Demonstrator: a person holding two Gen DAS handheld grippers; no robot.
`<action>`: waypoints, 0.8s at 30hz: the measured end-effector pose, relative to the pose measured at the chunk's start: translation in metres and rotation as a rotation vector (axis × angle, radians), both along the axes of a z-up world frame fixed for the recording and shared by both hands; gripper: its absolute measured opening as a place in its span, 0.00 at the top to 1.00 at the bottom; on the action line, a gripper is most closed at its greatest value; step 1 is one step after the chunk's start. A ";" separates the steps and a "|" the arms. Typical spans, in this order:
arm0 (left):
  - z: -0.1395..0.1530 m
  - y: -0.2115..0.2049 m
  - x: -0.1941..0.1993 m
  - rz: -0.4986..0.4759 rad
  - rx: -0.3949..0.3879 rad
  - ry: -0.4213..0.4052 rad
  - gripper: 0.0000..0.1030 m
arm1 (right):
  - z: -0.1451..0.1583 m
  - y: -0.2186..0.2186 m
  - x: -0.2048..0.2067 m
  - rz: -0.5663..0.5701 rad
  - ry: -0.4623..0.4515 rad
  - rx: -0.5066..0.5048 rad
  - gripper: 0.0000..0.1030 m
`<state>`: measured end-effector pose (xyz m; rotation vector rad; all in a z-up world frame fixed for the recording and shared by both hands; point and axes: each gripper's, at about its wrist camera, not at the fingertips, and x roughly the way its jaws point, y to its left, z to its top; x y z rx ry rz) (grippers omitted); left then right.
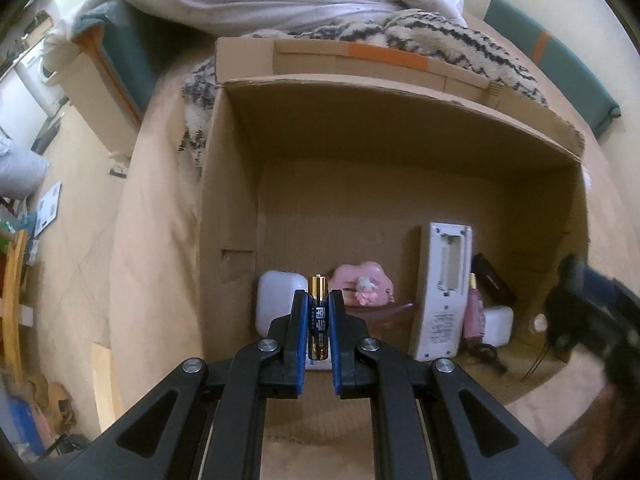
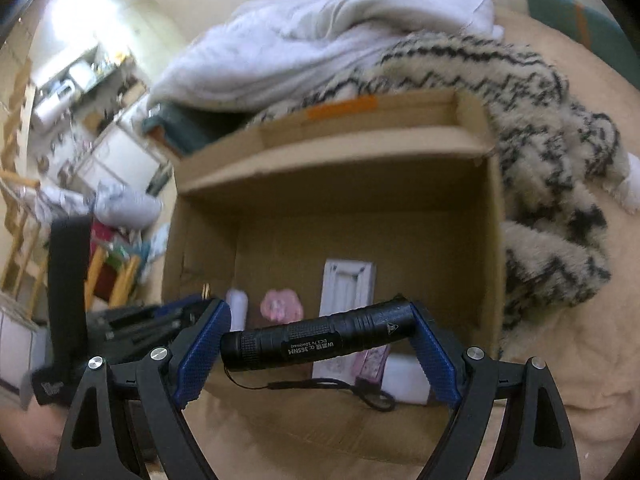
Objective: Organize rigid objects
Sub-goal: 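Carry the flashlight and battery into the box and open both tools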
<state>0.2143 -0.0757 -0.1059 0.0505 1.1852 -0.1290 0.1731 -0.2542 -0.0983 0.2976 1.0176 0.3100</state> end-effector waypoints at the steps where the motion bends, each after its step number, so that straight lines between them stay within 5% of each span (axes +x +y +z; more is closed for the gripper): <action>1: -0.001 0.001 0.000 0.004 0.000 0.000 0.91 | -0.004 0.003 0.001 0.009 0.016 -0.014 0.09; 9: -0.010 0.008 0.000 0.030 -0.001 0.033 0.91 | -0.032 0.012 0.002 0.022 0.118 -0.092 0.09; 18: -0.016 0.006 -0.004 0.017 0.029 0.038 0.91 | -0.036 0.017 0.000 0.029 0.121 -0.147 0.09; 24: -0.020 0.001 -0.004 -0.001 0.048 0.047 0.91 | -0.030 0.019 -0.001 0.028 0.091 -0.166 0.00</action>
